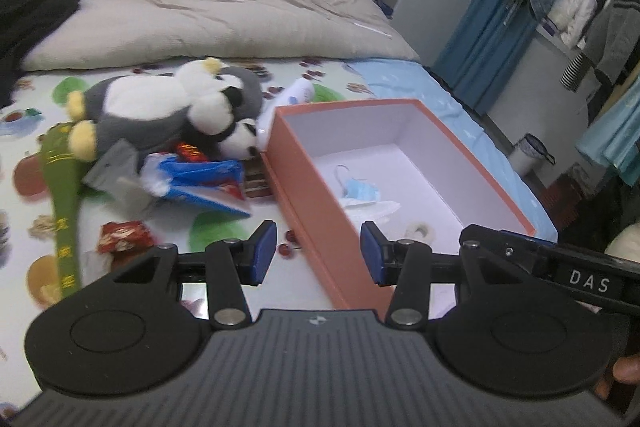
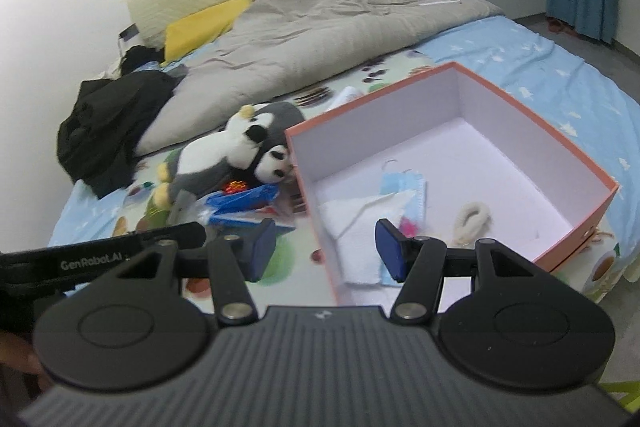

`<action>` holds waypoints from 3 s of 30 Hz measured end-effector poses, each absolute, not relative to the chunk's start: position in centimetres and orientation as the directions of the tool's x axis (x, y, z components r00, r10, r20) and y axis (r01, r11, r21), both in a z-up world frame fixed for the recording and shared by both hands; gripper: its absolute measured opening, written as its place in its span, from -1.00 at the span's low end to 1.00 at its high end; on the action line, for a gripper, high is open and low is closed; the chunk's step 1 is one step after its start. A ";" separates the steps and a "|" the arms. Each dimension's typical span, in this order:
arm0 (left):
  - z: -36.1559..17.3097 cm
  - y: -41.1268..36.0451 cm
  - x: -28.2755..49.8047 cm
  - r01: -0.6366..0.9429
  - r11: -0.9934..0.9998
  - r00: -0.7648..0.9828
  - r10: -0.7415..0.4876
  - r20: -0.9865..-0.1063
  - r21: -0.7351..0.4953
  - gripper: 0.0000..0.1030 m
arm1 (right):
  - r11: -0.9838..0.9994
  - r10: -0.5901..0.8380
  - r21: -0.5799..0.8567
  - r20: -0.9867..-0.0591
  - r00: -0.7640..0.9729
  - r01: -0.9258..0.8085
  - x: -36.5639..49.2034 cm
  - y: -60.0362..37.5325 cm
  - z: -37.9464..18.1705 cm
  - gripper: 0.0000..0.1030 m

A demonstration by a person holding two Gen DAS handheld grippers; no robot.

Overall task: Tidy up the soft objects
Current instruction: 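Withdraw both tools and approach the red candy wrapper with the right gripper, then grasp the red candy wrapper with the right gripper while the left gripper grasps the white translucent item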

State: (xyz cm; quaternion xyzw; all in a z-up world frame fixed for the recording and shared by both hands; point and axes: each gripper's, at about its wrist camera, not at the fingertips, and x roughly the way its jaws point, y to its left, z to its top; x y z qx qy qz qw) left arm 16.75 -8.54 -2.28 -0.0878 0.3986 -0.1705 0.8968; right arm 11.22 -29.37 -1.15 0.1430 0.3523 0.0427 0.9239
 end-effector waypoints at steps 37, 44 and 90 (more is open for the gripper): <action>-8.7 4.2 10.2 -0.043 0.973 0.644 -0.148 -0.750 -0.228 0.02 | 0.912 0.403 0.357 -0.698 0.593 -0.200 10.1 -17.9 -5.6 0.14; -11.3 4.9 13.8 -0.059 0.980 0.620 -0.114 -0.776 -0.191 0.02 | 0.895 0.441 0.397 -0.721 0.534 -0.203 14.2 -16.4 -7.8 0.14; -20.4 5.8 25.0 0.020 1.000 0.536 -0.009 -0.844 0.002 -0.55 | 0.852 0.523 0.480 -0.768 0.370 -0.208 30.7 -7.9 -19.1 -0.54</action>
